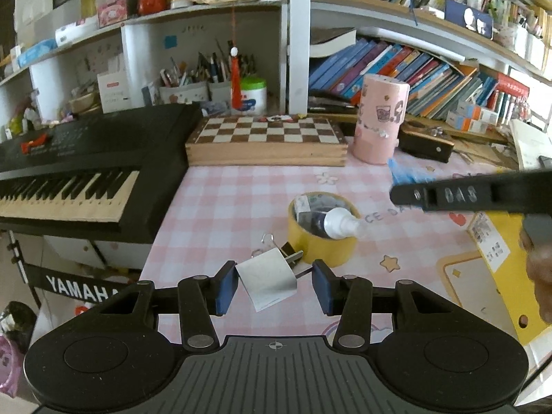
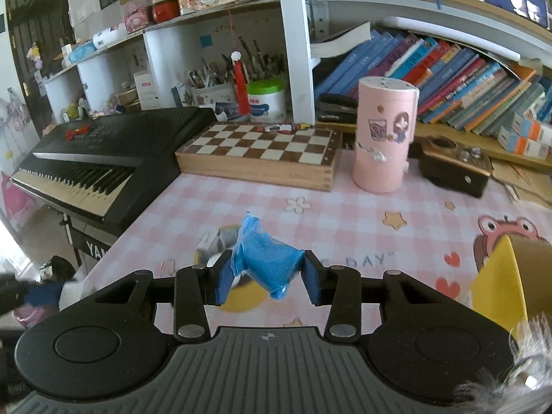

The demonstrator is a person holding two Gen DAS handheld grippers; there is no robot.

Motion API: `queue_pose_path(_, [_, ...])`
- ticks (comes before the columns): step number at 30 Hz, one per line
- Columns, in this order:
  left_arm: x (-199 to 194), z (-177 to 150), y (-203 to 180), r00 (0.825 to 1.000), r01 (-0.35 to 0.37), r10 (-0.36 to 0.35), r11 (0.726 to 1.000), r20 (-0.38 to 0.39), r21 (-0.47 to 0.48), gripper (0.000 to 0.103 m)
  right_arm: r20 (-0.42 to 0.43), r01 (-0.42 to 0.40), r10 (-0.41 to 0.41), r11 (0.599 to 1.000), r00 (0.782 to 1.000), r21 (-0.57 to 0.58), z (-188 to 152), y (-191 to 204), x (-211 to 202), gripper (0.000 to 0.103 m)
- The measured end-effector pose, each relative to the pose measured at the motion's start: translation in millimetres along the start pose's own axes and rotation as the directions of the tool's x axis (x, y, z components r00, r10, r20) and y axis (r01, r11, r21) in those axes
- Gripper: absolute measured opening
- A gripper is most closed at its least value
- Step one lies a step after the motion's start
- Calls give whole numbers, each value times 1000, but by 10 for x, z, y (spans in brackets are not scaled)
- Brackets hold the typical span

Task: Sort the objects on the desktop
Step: 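Lift and carry the white plug and blue item in both tools toward the yellow box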

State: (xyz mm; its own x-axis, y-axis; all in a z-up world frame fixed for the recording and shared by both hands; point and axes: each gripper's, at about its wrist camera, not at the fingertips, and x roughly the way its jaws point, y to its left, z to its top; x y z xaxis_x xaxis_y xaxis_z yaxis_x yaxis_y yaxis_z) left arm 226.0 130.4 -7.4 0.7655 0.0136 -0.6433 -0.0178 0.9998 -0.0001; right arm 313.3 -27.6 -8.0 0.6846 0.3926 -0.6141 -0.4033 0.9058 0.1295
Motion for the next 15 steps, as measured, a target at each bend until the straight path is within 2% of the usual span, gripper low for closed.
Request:
queue_pose_path(11, [-78,20,-44,998,67,-68,998,19,18,45,-37,12,-12,1000,999,-5,-271,113,-280,39])
queue_pose_path(15, [-128,-1,-58,992,123,-124,991,19,44,45,-37,30,-31,999,999,-32,-399,238,-430,39])
